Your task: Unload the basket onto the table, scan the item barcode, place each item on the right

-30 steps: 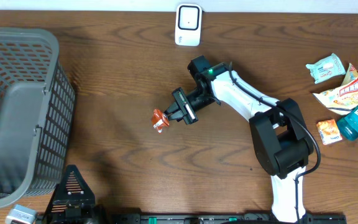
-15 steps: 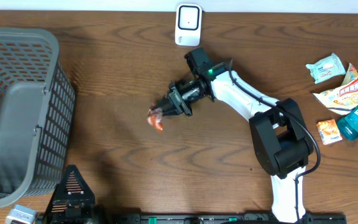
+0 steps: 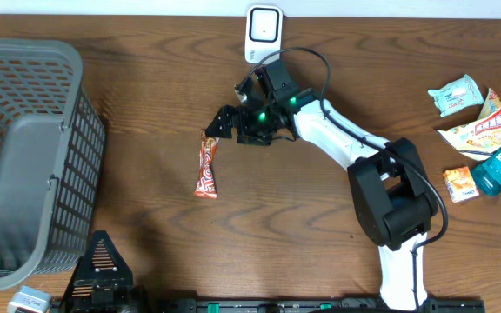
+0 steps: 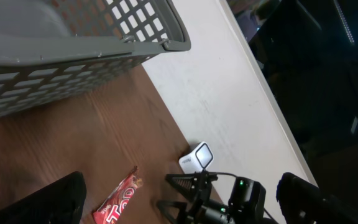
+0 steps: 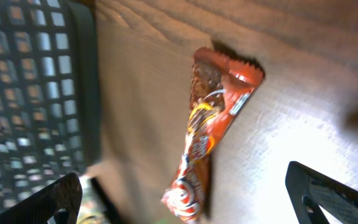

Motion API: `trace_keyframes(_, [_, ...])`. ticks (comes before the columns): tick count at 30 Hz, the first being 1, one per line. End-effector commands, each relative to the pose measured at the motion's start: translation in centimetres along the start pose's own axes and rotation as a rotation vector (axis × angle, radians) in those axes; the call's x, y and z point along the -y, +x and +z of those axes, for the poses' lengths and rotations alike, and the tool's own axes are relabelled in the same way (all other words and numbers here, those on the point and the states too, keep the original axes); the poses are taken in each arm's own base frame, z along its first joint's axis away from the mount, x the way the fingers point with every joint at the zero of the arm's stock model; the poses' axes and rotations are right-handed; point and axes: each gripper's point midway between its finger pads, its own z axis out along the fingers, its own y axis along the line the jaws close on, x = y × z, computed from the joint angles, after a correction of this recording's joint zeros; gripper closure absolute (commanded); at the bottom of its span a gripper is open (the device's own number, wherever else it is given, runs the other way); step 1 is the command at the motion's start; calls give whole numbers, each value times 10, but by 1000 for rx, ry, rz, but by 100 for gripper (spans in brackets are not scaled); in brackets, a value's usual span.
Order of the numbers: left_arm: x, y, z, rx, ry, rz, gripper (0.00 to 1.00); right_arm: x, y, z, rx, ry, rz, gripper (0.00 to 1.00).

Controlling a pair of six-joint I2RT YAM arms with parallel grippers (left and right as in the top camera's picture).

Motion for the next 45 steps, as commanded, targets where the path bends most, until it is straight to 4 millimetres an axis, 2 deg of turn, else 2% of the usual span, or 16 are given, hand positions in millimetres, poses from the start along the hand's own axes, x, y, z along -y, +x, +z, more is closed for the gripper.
trace_keyframes(1, [4, -4, -5, 21, 14, 28, 2, -6, -1, 17, 38, 114, -233, 1])
trace_keyframes(6, [3, -5, -5, 30, 5, 26, 2, -7, 10, 47, 126, 423, -441, 1])
trace_keyframes(7, [2, -5, -5, 35, 1, 25, 2, -2, 6, 45, 192, 555, -467, 15])
trace_keyframes(9, [2, -6, -5, 37, 1, 25, 2, 1, 4, 41, 256, 661, -457, 70])
trace_keyframes(10, [2, -5, -5, 36, 1, 25, 2, -2, 5, 39, 276, 686, -454, 90])
trace_keyframes(11, [2, -5, -5, 36, 1, 25, 2, -5, 7, 39, 292, 702, -450, 99])
trace_keyframes(21, [2, -5, -5, 35, -1, 24, 3, -22, -7, 29, 329, 668, -404, 99])
trace_keyframes(27, [1, -5, -4, 39, -8, 23, 2, -48, -12, 31, 309, 587, -478, 99])
trace_keyframes(32, [-2, -6, -2, 51, -22, 18, 2, -33, 3, 41, 238, 590, -451, 99])
trace_keyframes(35, [-2, -6, -2, 51, -22, 18, 2, -21, 8, 52, 208, 606, -446, 99])
trace_keyframes(38, [-2, -6, -2, 51, -22, 18, 2, -11, 22, 64, 136, 587, -431, 99])
trace_keyframes(40, [-2, -6, -2, 51, -22, 18, 2, -8, 27, 65, 109, 589, -424, 99])
trace_keyframes(41, [-2, -6, -2, 51, -22, 18, 2, -7, 27, 64, 111, 598, -427, 99])
trace_keyframes(45, [-2, -6, -2, 51, -22, 18, 2, -24, 18, 57, 153, 569, -450, 99])
